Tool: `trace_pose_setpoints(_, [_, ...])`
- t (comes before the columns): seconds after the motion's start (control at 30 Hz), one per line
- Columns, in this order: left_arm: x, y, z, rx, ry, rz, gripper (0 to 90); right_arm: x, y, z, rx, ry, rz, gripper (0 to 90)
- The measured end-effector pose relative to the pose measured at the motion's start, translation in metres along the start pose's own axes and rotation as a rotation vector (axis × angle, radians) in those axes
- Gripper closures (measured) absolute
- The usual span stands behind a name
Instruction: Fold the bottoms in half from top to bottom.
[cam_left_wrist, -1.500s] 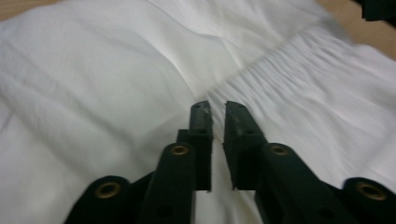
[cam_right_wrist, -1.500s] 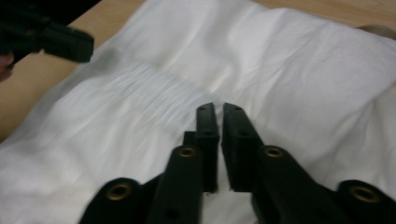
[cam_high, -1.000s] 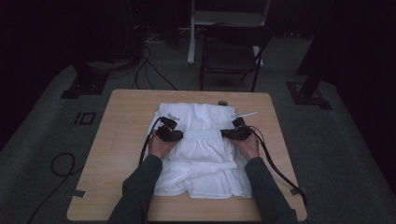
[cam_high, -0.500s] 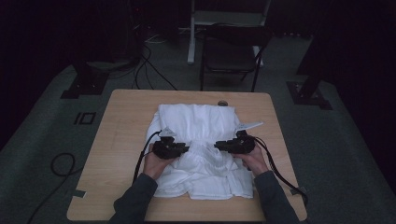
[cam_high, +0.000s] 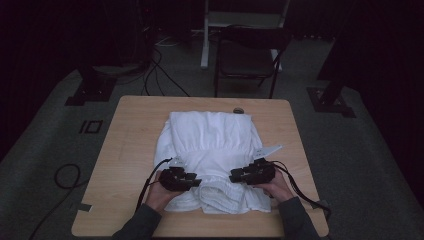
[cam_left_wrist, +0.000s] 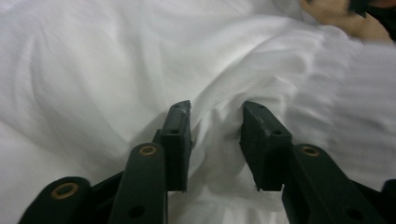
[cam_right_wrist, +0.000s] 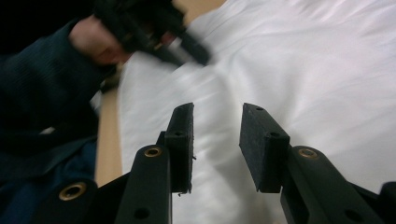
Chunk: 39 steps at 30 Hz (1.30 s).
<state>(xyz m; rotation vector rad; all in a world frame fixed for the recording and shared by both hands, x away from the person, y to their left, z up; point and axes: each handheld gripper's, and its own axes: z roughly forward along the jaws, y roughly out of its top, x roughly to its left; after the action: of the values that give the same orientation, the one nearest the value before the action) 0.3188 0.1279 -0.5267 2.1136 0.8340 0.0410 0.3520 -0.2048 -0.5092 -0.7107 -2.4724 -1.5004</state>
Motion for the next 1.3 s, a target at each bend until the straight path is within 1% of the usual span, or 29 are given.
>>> trace_pose_setpoints(0.03, [0.001, 0.0, -0.002, -0.007, 0.011, 0.0, 59.1, -0.001, 0.0, -0.002, -0.013, -0.04, 0.005, 61.8])
trace_pose_setpoints(0.07, [0.004, 0.0, -0.005, -0.017, 0.028, -0.004, 57.7, -0.002, 0.0, -0.004, -0.023, -0.106, 0.01, 59.4])
trace_pose_setpoints(0.13, [0.01, 0.001, -0.011, -0.043, 0.056, -0.021, 55.4, -0.005, 0.001, -0.007, -0.035, -0.205, 0.018, 56.8])
trace_pose_setpoints(0.17, [0.015, 0.001, -0.016, -0.059, 0.082, -0.03, 54.7, -0.006, 0.0, -0.009, -0.034, -0.276, 0.02, 55.9])
trace_pose_setpoints(0.23, [0.025, -0.001, -0.026, -0.097, 0.167, -0.049, 52.3, -0.011, 0.0, -0.013, -0.033, -0.428, 0.038, 55.8])
trace_pose_setpoints(0.27, [0.025, -0.001, -0.026, -0.097, 0.167, -0.049, 51.2, -0.011, 0.0, -0.013, -0.033, -0.428, 0.038, 55.8])
trace_pose_setpoints(0.3, [0.04, -0.004, -0.035, -0.112, 0.288, -0.088, 51.2, -0.014, -0.001, -0.016, -0.034, -0.475, 0.052, 56.3])
trace_pose_setpoints(0.33, [0.051, -0.006, -0.039, -0.116, 0.364, -0.126, 50.9, -0.022, -0.005, -0.021, -0.041, -0.574, 0.113, 58.2])
trace_pose_setpoints(0.37, [0.057, -0.008, -0.041, -0.111, 0.404, -0.147, 50.7, -0.027, -0.008, -0.024, -0.052, -0.639, 0.159, 58.2])
trace_pose_setpoints(0.43, [0.074, -0.012, -0.044, -0.092, 0.508, -0.233, 48.7, -0.035, -0.014, -0.028, -0.053, -0.684, 0.219, 58.2])
trace_pose_setpoints(0.47, [0.078, -0.014, -0.043, -0.084, 0.527, -0.26, 46.5, -0.042, -0.018, -0.029, -0.042, -0.706, 0.26, 56.9])
trace_pose_setpoints(0.5, [0.084, -0.017, -0.042, -0.061, 0.542, -0.303, 46.0, -0.046, -0.021, -0.029, -0.029, -0.717, 0.287, 56.5])
trace_pose_setpoints(0.53, [0.088, -0.018, -0.04, -0.052, 0.534, -0.327, 44.4, -0.052, -0.026, -0.029, -0.021, -0.741, 0.318, 55.4])
trace_pose_setpoints(0.6, [0.091, -0.02, -0.036, -0.041, 0.542, -0.336, 41.1, -0.059, -0.032, -0.028, -0.016, -0.764, 0.351, 53.9])
trace_pose_setpoints(0.67, [0.094, -0.02, -0.033, -0.049, 0.535, -0.354, 40.2, -0.064, -0.035, -0.026, -0.018, -0.778, 0.362, 52.8])
trace_pose_setpoints(0.7, [0.096, -0.02, -0.032, -0.055, 0.54, -0.378, 40.1, -0.065, -0.035, -0.026, -0.024, -0.776, 0.361, 52.6])
trace_pose_setpoints(0.77, [0.097, -0.021, -0.031, -0.061, 0.542, -0.397, 39.6, -0.066, -0.033, -0.025, -0.018, -0.789, 0.363, 51.3])
trace_pose_setpoints(0.83, [0.097, -0.021, -0.031, -0.063, 0.526, -0.397, 38.9, -0.068, -0.031, -0.022, -0.02, -0.772, 0.354, 50.8])
trace_pose_setpoints(0.9, [0.094, -0.02, -0.03, -0.055, 0.491, -0.388, 38.0, -0.066, -0.03, -0.018, -0.006, -0.769, 0.33, 51.4])
trace_pose_setpoints(0.97, [0.089, -0.02, -0.027, -0.045, 0.471, -0.353, 38.9, -0.064, -0.028, -0.014, 0.005, -0.767, 0.31, 56.5])
trace_pose_setpoints(1.03, [0.084, -0.02, -0.025, -0.034, 0.462, -0.325, 47.8, -0.063, -0.028, -0.012, 0.018, -0.772, 0.287, 69.5])
trace_pose_setpoints(1.07, [0.083, -0.02, -0.025, -0.028, 0.46, -0.314, 56.5, -0.062, -0.028, -0.012, 0.027, -0.775, 0.285, 78.7])
trace_pose_setpoints(1.1, [0.083, -0.021, -0.025, -0.026, 0.456, -0.315, 69.3, -0.062, -0.028, -0.012, 0.033, -0.776, 0.289, 87.7])
trace_pose_setpoints(1.13, [0.083, -0.021, -0.025, -0.026, 0.456, -0.315, 79.3, -0.062, -0.028, -0.012, 0.033, -0.776, 0.289, 87.7])
trace_pose_setpoints(1.17, [0.085, -0.023, -0.027, -0.03, 0.446, -0.328, 85.5, -0.062, -0.03, -0.016, 0.04, -0.772, 0.295, 89.7])
trace_pose_setpoints(1.2, [0.087, -0.025, -0.029, -0.036, 0.438, -0.337, 85.5, -0.062, -0.03, -0.016, 0.04, -0.772, 0.295, 89.7])
trace_pose_setpoints(1.23, [0.088, -0.028, -0.035, -0.025, 0.448, -0.336, 86.6, -0.059, -0.033, -0.023, 0.06, -0.811, 0.296, 89.9])
trace_pose_setpoints(1.27, [0.088, -0.028, -0.035, -0.025, 0.448, -0.336, 86.8, -0.059, -0.033, -0.023, 0.06, -0.811, 0.296, 89.9])
trace_pose_setpoints(1.3, [0.088, -0.033, -0.042, -0.023, 0.455, -0.343, 87.0, -0.057, -0.04, -0.034, 0.063, -0.834, 0.312, 90.0])
